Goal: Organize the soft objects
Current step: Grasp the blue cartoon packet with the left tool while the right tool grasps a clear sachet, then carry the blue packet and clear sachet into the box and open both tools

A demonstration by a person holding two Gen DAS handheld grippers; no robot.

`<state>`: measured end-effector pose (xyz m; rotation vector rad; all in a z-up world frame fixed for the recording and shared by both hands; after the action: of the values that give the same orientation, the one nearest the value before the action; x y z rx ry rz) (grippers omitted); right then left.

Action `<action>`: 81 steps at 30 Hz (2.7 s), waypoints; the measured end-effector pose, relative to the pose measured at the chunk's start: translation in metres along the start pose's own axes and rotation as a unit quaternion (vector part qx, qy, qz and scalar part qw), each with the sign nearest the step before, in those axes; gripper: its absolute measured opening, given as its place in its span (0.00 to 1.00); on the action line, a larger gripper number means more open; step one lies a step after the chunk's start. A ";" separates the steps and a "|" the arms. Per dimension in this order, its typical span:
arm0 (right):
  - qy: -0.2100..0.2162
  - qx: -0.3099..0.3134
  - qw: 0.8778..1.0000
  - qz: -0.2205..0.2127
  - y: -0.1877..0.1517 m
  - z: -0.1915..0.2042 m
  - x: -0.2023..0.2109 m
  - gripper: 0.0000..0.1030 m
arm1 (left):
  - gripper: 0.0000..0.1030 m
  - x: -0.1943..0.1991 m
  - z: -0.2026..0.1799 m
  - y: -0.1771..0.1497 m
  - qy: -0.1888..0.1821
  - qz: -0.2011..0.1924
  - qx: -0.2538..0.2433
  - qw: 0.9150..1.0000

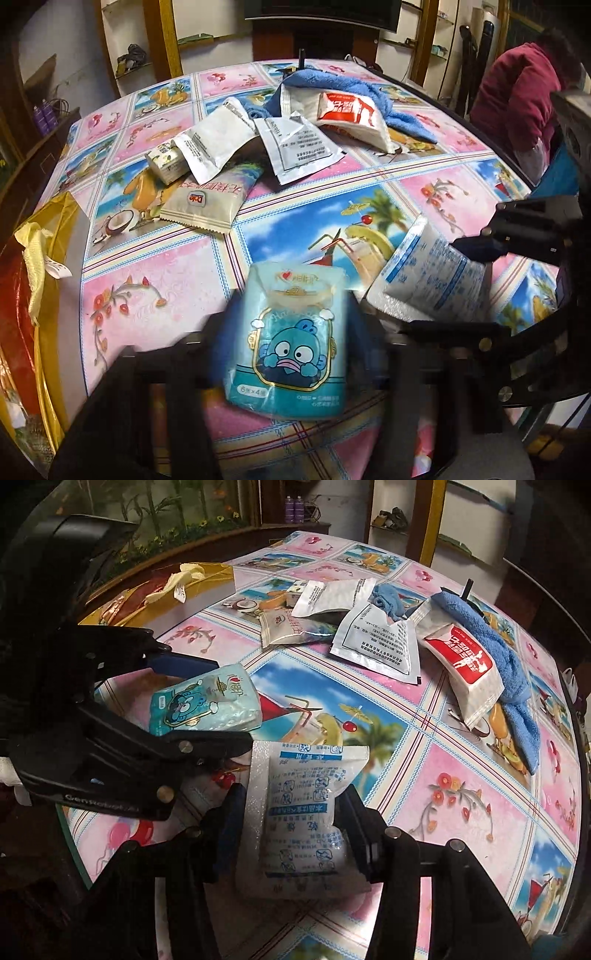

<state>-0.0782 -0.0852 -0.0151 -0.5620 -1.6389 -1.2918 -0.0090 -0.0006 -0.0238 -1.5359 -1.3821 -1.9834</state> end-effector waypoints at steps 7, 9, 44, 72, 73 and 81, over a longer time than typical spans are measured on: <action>0.004 -0.027 0.999 -0.023 -0.006 -0.002 0.013 0.30 | 0.42 0.024 0.014 -0.013 -0.050 -0.027 0.065 0.996; 0.003 -0.035 0.999 -0.022 -0.006 -0.002 0.013 0.29 | 0.42 0.035 0.021 -0.017 -0.060 -0.041 0.083 0.994; 0.196 0.009 0.979 -0.051 0.162 0.176 -0.005 0.27 | 0.49 0.098 0.291 -0.093 0.043 -0.062 0.326 0.942; 0.244 0.066 0.967 -0.033 0.151 0.245 -0.024 0.51 | 0.57 0.189 0.241 -0.115 0.088 -0.155 0.316 0.932; 0.240 0.065 0.968 -0.040 0.150 0.244 -0.021 0.51 | 0.57 0.190 0.233 -0.114 0.099 -0.155 0.310 0.933; 0.205 0.010 0.976 -0.074 0.114 0.187 0.007 0.51 | 0.57 0.196 0.174 -0.106 0.216 -0.153 0.259 0.929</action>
<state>-0.0622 0.1240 0.0463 -0.1451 -1.3636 -1.3902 -0.0566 0.2548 0.0876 -0.6389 -1.8198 -1.7545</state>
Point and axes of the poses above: each gripper's, at about its wrist camera, not at the fingertips, and x roughly against the way its jaws point, z to its left, y to its top, the point moved 4 cm from there along -x, roughly the way its jaws point, and after that the axes turned 4 degrees about z, right-handed, at the moved point
